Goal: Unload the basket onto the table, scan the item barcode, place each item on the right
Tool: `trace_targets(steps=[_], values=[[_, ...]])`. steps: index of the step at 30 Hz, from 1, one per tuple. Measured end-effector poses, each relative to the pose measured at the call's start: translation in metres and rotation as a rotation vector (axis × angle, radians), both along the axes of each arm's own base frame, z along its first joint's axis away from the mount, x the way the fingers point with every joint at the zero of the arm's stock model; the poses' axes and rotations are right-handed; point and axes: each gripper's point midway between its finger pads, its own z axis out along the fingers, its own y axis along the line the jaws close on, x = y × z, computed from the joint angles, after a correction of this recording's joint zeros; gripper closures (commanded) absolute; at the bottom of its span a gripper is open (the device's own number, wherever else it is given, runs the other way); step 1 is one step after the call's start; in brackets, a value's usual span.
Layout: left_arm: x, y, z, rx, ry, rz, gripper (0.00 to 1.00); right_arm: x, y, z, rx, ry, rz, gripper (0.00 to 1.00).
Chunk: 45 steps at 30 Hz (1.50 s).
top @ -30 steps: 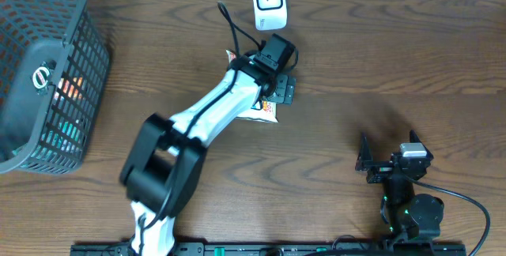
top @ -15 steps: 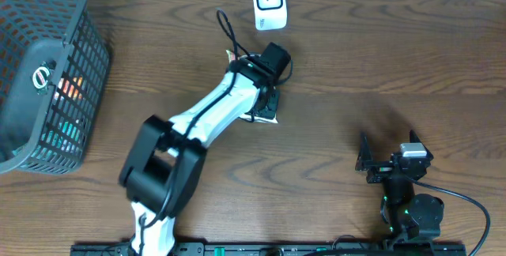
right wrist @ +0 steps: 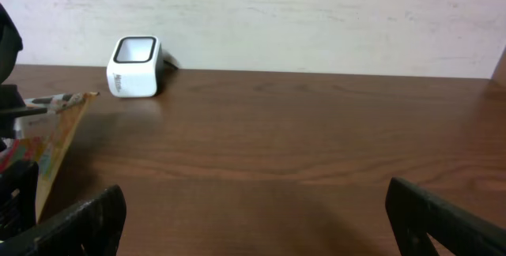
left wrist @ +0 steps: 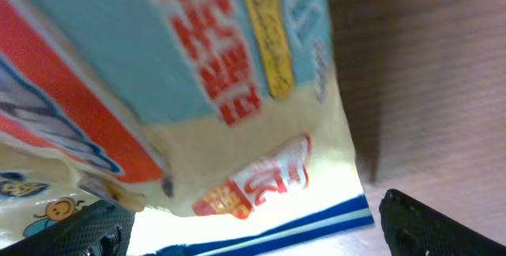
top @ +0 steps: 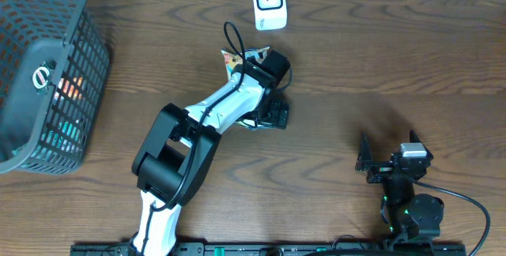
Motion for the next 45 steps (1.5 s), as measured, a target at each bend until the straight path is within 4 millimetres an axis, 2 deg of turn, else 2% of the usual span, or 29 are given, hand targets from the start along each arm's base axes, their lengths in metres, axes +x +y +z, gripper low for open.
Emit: trace_targets(steps=[7,10,14,16,19,21,26,30,34,37,41,45], values=[[-0.016,-0.01,0.008,-0.069,0.085,-0.004,0.02,0.0,0.0,0.0,0.0,0.0,0.0,0.01],[-0.014,-0.015,0.022,-0.097,0.06,-0.005,0.02,0.0,0.0,0.0,0.0,0.0,0.0,0.01],[0.002,-0.014,0.07,-0.128,-0.087,-0.005,0.02,0.0,0.0,0.0,0.0,0.0,0.0,0.01],[0.019,-0.011,0.103,-0.132,-0.221,0.008,0.02,0.0,0.0,0.0,0.0,0.0,0.0,0.01],[0.046,-0.005,0.134,-0.112,-0.387,0.043,0.02,0.0,0.0,0.0,0.0,0.0,0.0,0.01],[0.061,-0.002,0.143,-0.09,-0.462,0.065,0.02,0.0,0.0,0.0,0.0,0.0,0.0,0.01],[0.085,0.001,0.129,-0.041,-0.526,0.084,0.03,0.0,0.0,0.0,0.0,0.0,0.0,0.01],[0.094,0.009,0.096,0.016,-0.491,0.092,0.03,0.0,0.0,0.0,0.0,0.0,0.0,0.01],[0.097,0.02,0.055,0.075,-0.423,0.102,0.02,0.0,0.0,0.0,0.0,0.0,0.0,0.01],[0.097,0.025,0.034,0.103,-0.393,0.104,0.02,0.0,0.0,0.0,0.0,0.0,0.0,0.01],[0.097,0.021,0.021,0.096,-0.372,0.096,0.03,0.0,0.0,0.0,0.0,0.0,0.0,0.01],[0.095,0.007,0.021,0.02,-0.35,0.079,0.02,0.0,0.0,0.0,0.0,0.0,0.0,0.01]])
